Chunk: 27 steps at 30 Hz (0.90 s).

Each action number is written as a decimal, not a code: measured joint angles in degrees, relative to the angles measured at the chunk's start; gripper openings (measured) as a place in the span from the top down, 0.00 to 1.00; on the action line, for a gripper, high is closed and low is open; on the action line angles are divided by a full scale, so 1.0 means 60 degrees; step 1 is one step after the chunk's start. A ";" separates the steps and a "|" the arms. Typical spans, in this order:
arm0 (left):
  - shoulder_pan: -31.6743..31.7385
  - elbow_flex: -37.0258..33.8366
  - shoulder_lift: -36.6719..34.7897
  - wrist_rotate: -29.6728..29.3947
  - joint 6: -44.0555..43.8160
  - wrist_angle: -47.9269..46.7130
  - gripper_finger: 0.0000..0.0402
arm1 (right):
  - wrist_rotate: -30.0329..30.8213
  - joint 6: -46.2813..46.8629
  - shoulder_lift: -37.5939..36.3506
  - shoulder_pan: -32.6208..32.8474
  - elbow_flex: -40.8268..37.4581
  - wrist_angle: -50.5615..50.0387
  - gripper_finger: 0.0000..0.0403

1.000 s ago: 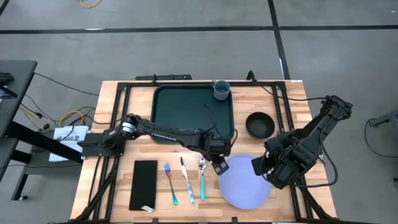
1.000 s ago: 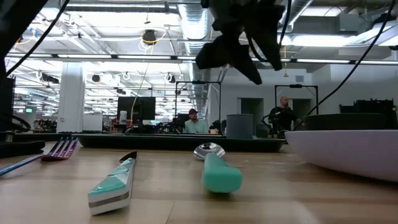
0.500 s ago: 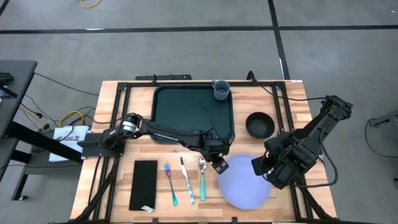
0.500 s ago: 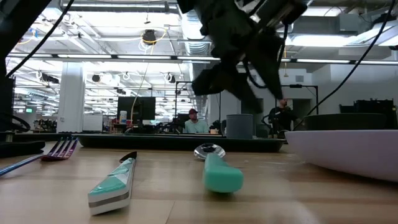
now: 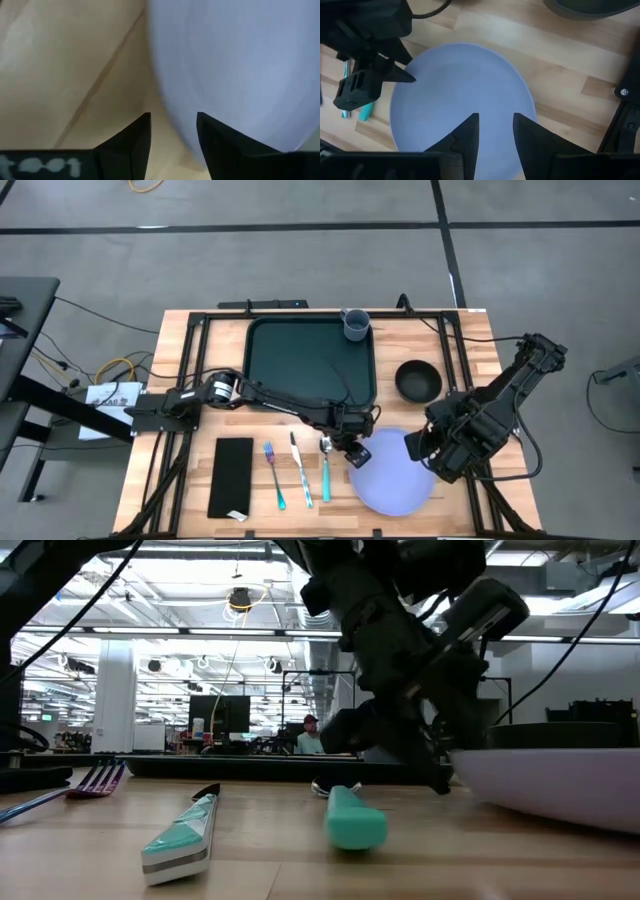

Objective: Set up tray
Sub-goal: Put the purple plate to the right on the black tray

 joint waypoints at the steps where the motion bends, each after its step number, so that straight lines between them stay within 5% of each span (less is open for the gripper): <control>1: -0.0011 0.0001 0.0006 0.0013 -0.0013 0.0009 0.64 | 0.0027 -0.0019 -0.0002 0.0000 0.0000 -0.0012 0.72; 8: -0.0089 0.0051 0.0032 -0.0337 -0.0013 -0.0055 0.69 | 0.0177 -0.0069 -0.0002 -0.0044 0.0000 -0.0051 0.72; 17: -0.0070 0.0093 0.0032 -0.0005 0.0179 0.0020 0.97 | 0.0182 -0.0078 -0.0002 -0.0062 0.0000 -0.0072 0.72; 27: -0.0021 0.1225 0.0050 0.0164 0.0912 -0.0940 0.99 | 0.0182 -0.0082 -0.0002 -0.0062 0.0000 -0.0171 0.72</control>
